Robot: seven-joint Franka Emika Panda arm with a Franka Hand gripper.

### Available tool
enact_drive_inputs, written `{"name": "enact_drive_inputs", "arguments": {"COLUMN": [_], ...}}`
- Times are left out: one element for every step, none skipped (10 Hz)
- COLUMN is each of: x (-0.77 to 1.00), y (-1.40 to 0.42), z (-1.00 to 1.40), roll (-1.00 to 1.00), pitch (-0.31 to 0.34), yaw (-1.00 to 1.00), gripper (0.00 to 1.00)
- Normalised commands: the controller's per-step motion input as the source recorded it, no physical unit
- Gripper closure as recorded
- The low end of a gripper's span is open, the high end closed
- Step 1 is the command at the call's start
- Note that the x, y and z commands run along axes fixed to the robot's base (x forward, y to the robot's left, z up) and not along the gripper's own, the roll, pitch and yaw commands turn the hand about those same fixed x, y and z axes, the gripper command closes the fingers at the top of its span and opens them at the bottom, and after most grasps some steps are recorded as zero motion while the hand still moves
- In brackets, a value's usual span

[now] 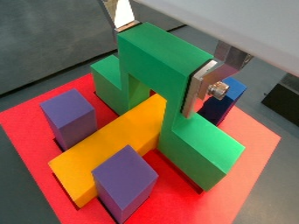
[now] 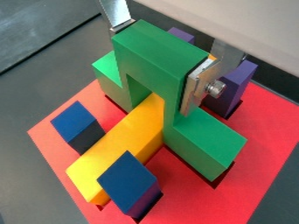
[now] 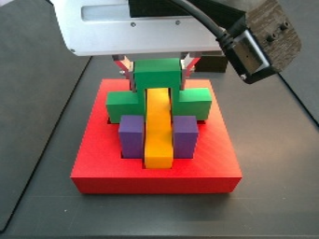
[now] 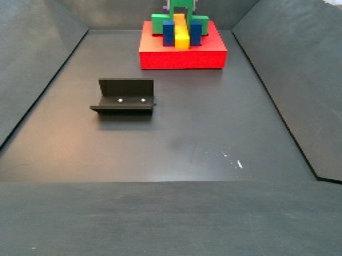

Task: Pick up the green object. Move up. Move to above the board. Insert the green object.
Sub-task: Insert the green object.

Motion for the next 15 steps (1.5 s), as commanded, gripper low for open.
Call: {"name": "enact_drive_inputs", "arguments": {"x": [0.19,0.21,0.17,0.0,0.0,0.02,0.06,0.19,0.26,0.19,0.1,0.02,-0.02,-0.19,-0.21], "y": [0.0,0.0,0.0,0.0,0.0,-0.01,0.0,0.0,0.05,0.07,0.02,0.0,0.0,-0.01,0.0], "z": [-0.08,-0.09,-0.08,-0.03,-0.02,0.0,0.0,0.0,0.0,0.0,0.0,0.0,0.0,-0.11,-0.15], "roll": [0.05,0.04,0.01,0.0,-0.02,-0.1,-0.21,-0.21,-0.21,-0.22,-0.15,-0.09,-0.04,0.0,0.0], "pitch": [0.221,0.193,0.086,0.0,0.0,0.114,0.187,0.183,0.203,0.169,0.037,0.0,-0.061,-0.14,-0.186], "yaw": [-0.02,-0.01,0.0,0.0,0.0,-0.09,-0.17,-0.16,-0.15,-0.11,0.0,0.03,0.07,0.1,0.15], "gripper": [1.0,1.0,1.0,1.0,1.0,1.0,1.0,1.0,1.0,1.0,1.0,1.0,1.0,1.0,1.0]}}
